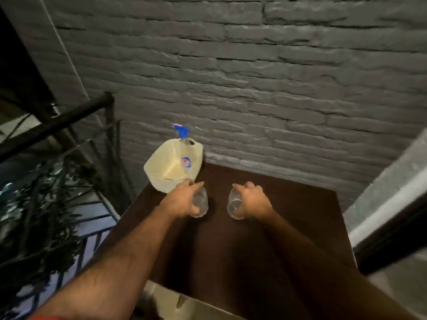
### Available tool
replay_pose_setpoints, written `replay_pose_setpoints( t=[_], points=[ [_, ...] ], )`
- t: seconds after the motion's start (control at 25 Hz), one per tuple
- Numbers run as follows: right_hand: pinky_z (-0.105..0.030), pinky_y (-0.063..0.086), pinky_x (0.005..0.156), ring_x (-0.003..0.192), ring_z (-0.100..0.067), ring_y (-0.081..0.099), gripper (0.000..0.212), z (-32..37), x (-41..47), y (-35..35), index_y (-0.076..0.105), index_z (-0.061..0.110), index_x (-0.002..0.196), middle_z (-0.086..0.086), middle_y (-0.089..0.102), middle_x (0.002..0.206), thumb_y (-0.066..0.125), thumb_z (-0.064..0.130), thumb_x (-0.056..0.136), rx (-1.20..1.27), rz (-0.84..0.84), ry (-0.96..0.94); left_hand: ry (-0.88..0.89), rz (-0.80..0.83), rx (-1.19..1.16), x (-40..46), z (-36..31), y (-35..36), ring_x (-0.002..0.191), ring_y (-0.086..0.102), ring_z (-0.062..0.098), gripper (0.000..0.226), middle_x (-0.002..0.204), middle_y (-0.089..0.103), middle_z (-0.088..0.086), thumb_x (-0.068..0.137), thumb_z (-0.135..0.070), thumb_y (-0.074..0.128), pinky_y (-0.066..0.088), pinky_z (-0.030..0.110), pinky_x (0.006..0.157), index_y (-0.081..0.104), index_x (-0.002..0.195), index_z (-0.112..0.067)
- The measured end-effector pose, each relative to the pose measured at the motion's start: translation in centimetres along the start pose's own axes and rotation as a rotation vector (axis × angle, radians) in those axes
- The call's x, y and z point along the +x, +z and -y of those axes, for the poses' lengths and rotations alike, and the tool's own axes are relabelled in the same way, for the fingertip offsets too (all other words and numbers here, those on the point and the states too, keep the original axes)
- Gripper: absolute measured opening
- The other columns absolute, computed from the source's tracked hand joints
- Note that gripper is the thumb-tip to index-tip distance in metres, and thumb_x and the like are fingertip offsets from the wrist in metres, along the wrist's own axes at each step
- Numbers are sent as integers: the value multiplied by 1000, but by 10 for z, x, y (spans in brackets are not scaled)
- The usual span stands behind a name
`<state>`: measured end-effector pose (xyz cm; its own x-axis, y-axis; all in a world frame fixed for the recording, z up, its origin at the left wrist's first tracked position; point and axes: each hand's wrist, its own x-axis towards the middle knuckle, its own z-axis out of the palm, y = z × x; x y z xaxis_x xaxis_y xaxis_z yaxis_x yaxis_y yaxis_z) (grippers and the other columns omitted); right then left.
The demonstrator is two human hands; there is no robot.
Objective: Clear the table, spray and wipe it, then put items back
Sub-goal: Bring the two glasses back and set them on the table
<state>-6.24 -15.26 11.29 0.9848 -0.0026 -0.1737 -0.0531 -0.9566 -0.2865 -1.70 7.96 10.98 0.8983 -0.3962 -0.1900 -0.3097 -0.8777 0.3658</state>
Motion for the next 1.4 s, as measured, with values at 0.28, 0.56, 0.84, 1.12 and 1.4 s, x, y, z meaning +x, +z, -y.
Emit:
replay_pose_setpoints(
  t=[0.28,0.56,0.84,1.12,1.4],
  points=[
    [-45,45,100,128,-33,39,84,-42,33,7,31,34,147,-7,38,143,75,35,76,65,13,221,113,128,17,97,-10,16,125,43,19,92,142,34,-2,68,-35,75,44,36,103,31,149,-30],
    [-47,44,102,126,-37,42,89,-82,67,10,29,23,149,-12,40,143,75,37,74,114,-17,372,135,167,3,177,-11,39,134,34,26,87,151,27,2,77,-33,72,35,36,110,27,151,-26],
    [-44,40,103,126,-37,43,83,-126,135,-5,32,11,145,-15,42,142,74,34,77,140,-3,386,88,136,-10,253,-36,54,139,29,27,87,155,24,5,80,-30,73,35,41,112,25,152,-25],
    [-46,36,106,130,-40,41,73,-180,222,0,30,6,146,-18,40,146,64,34,88,152,17,339,19,87,-87,336,-72,83,125,47,28,77,138,47,7,71,-31,81,45,43,104,44,137,-17],
    [-43,33,104,124,-42,46,66,-208,260,17,35,2,143,-22,44,143,61,29,89,79,65,271,-33,87,-81,369,-78,109,137,36,30,86,150,37,11,75,-24,77,36,39,112,32,148,-13]
  ],
)
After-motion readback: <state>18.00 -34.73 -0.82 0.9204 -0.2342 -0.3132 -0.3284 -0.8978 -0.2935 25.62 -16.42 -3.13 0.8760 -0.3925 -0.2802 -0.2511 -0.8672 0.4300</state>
